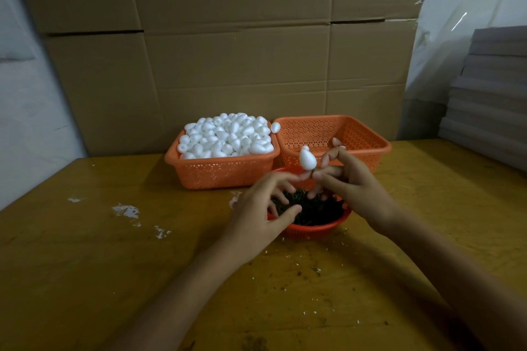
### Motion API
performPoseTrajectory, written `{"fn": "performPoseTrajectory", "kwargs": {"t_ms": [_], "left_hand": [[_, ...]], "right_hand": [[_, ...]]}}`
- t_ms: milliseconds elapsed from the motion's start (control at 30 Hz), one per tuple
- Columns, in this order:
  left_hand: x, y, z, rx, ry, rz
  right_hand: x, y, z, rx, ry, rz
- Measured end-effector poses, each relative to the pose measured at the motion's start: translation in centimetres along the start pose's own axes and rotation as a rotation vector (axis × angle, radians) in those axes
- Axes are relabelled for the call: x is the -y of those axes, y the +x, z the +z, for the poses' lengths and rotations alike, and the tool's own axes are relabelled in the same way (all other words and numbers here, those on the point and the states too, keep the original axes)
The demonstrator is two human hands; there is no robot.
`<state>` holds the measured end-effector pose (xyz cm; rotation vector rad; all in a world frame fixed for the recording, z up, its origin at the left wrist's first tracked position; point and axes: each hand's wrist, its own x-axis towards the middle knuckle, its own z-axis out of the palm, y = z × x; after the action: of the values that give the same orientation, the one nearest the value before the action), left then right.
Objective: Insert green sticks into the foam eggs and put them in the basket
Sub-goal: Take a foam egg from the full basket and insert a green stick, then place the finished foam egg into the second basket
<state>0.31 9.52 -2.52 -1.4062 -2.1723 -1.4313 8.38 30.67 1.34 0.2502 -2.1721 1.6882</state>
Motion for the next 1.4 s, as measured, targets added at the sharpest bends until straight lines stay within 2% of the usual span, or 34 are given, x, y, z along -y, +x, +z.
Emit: {"fn": "performPoseTrajectory", "kwargs": {"t_ms": [100, 200, 433, 733, 1133, 1267, 1333, 1400], "left_hand": [[-0.2, -0.4, 0.0, 0.139, 0.304, 0.179], [-0.6, -0.7, 0.4, 0.209, 0.411, 0.205], [-0.6, -0.7, 0.2, 0.262, 0.475, 0.227], [-0.8, -0.7, 0.3, 0.272, 0.497, 0.224], [-0.7, -0.7, 0.4, 0.264, 0.535, 0.256], [-0.6, -0.6, 0.4, 0.266, 0.535, 0.264], [-0.5, -0.7, 0.4, 0.26, 0.531, 0.268], [-0.5, -0.7, 0.4, 0.248, 0.523, 0.271]], "right_hand": [[-0.3, 0.4, -0.8, -0.127, 0.072, -0.011], [-0.7, 0.7, -2.2, -0.296, 0.05, -0.008], [-2.0, 1.2, -4.6, -0.584, -0.006, 0.003], [-3.4, 2.2, -5.9, -0.722, -0.079, 0.073], [-4.0, 2.8, -6.0, -0.652, -0.174, 0.096], [-2.6, 2.5, -4.9, -0.67, -0.448, 0.026], [-1.2, 2.3, -4.0, -0.554, -0.548, -0.082], [0.5, 1.8, -2.7, -0.255, -0.637, -0.167]]}}
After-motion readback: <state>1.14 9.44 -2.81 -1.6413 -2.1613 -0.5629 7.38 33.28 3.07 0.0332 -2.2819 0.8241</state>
